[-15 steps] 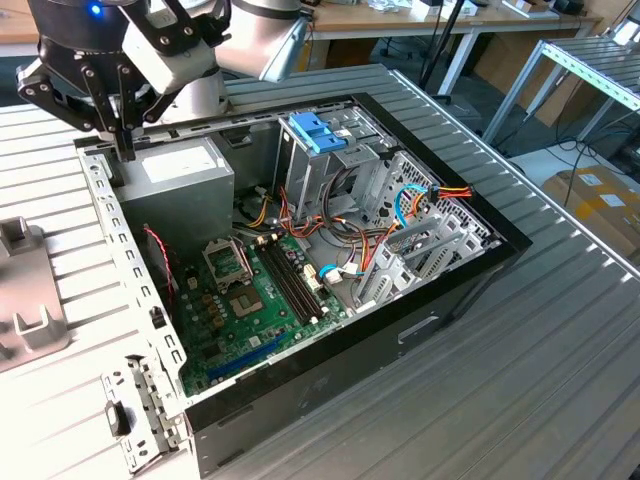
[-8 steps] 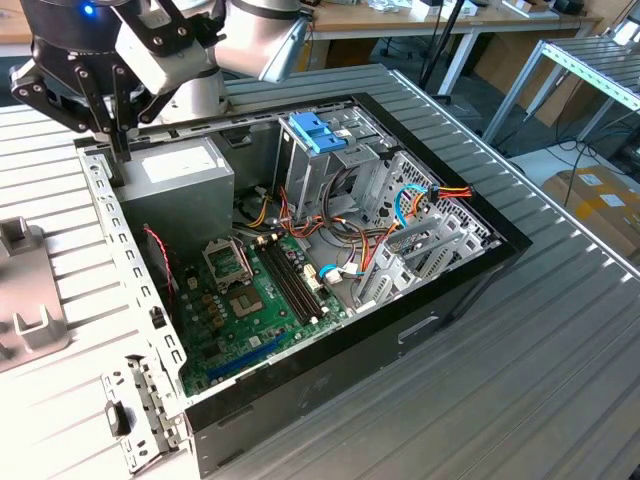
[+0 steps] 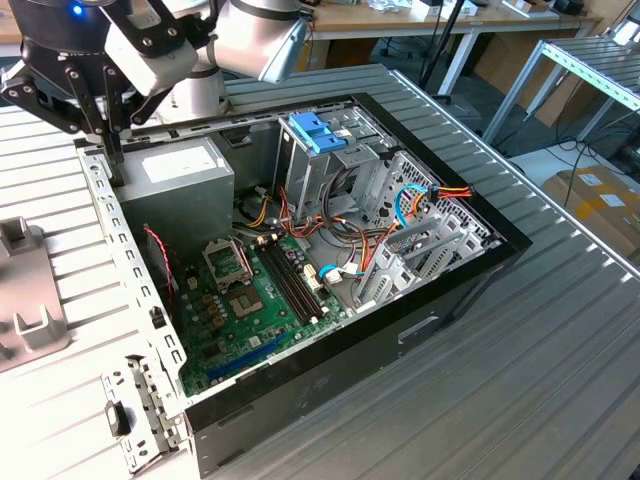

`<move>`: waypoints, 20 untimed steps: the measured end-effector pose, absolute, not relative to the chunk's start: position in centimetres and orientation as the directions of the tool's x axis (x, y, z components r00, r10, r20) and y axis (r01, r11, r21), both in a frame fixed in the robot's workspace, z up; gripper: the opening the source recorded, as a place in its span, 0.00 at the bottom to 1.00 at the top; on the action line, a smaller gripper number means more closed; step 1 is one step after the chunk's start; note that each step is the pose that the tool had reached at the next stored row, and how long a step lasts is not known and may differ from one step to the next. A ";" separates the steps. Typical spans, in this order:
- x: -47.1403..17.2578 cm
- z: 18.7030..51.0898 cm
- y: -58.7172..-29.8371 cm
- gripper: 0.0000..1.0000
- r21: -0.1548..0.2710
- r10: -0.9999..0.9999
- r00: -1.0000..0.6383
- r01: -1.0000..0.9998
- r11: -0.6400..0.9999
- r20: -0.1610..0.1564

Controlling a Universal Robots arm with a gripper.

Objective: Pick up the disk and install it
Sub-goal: 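Reach for the disk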

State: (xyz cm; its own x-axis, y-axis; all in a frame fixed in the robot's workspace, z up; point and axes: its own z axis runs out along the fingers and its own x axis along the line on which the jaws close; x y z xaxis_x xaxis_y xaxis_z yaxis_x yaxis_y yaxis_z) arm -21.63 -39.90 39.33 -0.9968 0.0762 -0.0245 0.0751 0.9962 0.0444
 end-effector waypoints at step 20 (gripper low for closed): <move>-23.1 39.3 -39.9 0.11 0.044 0.076 -0.997 0.075 0.996 -0.024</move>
State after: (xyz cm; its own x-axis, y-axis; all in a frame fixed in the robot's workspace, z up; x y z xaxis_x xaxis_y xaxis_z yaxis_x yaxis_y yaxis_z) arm -23.09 -39.89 39.32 -0.9968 0.0762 -0.0244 0.0751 0.9962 0.0443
